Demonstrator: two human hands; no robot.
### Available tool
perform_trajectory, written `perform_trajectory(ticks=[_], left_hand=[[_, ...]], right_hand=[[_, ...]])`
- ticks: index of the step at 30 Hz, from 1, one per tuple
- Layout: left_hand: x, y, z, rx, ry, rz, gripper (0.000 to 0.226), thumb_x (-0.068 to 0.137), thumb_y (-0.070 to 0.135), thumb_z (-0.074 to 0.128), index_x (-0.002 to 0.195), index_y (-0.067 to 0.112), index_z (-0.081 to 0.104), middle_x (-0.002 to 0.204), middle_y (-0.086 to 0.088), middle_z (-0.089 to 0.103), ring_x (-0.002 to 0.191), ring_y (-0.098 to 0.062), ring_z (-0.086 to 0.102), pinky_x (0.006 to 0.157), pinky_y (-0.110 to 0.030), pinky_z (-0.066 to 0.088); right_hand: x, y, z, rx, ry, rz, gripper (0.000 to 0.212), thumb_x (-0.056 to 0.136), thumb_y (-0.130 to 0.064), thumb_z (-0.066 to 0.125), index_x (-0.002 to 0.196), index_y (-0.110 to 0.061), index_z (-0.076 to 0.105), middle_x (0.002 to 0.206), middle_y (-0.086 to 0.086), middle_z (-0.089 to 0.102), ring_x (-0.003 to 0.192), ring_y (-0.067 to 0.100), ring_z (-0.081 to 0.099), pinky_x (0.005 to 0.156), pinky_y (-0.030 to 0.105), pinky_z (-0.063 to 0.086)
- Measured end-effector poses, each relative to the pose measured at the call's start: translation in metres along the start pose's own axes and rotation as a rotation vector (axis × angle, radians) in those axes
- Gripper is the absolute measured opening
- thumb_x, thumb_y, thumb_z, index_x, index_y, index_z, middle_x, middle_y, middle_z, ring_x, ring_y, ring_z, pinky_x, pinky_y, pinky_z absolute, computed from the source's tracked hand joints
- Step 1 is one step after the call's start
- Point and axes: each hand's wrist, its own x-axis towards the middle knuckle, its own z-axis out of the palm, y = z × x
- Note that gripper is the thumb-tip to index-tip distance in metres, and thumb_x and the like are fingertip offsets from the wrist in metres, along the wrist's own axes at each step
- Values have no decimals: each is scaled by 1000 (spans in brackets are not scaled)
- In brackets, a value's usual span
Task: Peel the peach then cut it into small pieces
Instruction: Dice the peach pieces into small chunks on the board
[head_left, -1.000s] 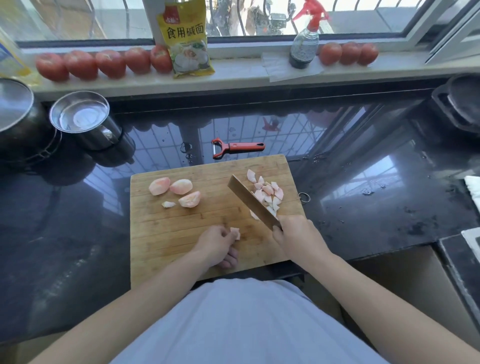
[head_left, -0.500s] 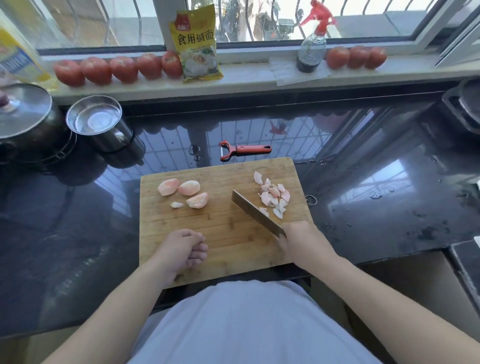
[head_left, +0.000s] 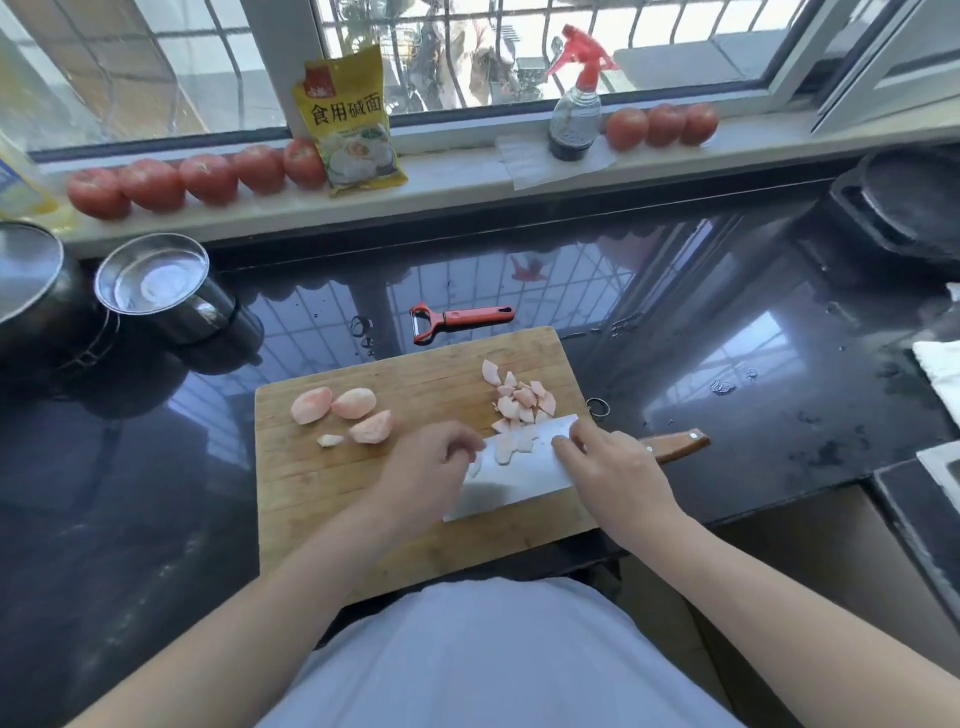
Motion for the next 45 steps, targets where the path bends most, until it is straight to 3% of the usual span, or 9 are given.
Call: perform_trajectory(ticks=[4,12,18,21,27,35,39,42,45], left_hand=[[19,6,36,342,-315,123,40,107,21,36,143,28,53,138,-1,47,132,-21,38,110,-38,37],[70,12,39,256,-251,52,45,108,15,42,150,31,49,158,-1,38,145,-24,33,123,-45,28],[51,5,15,-13,173,-47,41,96,-8,41,104,19,71,111,1,69,109,-21,61,92,-33,51],[39,-6,8,4,47,-75,45,92,-11,41,90,24,69,103,3,68,105,-19,61,85,-29,51],[62,2,10,398,-342,96,51,100,-1,40,139,24,62,148,1,53,135,-22,47,110,-34,40],[81,9,-2,52,-189,-81,61,99,-7,37,146,25,58,147,5,54,140,-18,47,97,-25,37],[42,-15,-17,-10,24,-190,41,103,7,44,132,21,69,133,4,66,126,-15,57,98,-27,42],[11,-29,-6,25,-37,-213,33,106,31,52,90,22,80,96,9,73,88,-6,62,73,-19,42],[0,-50,12,-26,122,-208,50,98,30,68,52,19,54,58,11,58,54,-1,50,52,-17,35]], right_hand=[[5,-9,-4,-16,52,69,28,56,10,63,70,-13,54,72,8,52,41,22,35,47,30,23],[6,-9,-8,-46,-21,167,38,43,7,73,69,-14,54,68,6,50,38,22,36,46,29,19],[-4,-10,-3,-17,-158,254,52,36,4,84,75,-15,56,74,5,50,39,21,37,43,29,24],[-10,-13,-4,-10,-121,303,51,36,7,81,74,-14,55,73,5,50,43,18,25,46,28,19],[-18,-11,-12,-6,-75,317,49,31,10,72,69,-14,53,68,5,48,41,20,28,49,29,17],[-41,-2,-19,301,-235,581,32,65,0,73,79,-21,52,80,-3,42,52,25,35,48,32,37],[-42,-2,-22,732,-259,732,31,92,-17,63,69,-27,44,78,-4,47,70,21,50,60,34,39],[-29,-14,-25,1059,-248,844,33,92,-20,54,68,-10,34,63,2,45,59,19,40,57,32,33],[-14,-31,-20,1115,-247,876,33,89,-23,53,73,-6,30,59,1,37,56,20,37,57,33,31]])
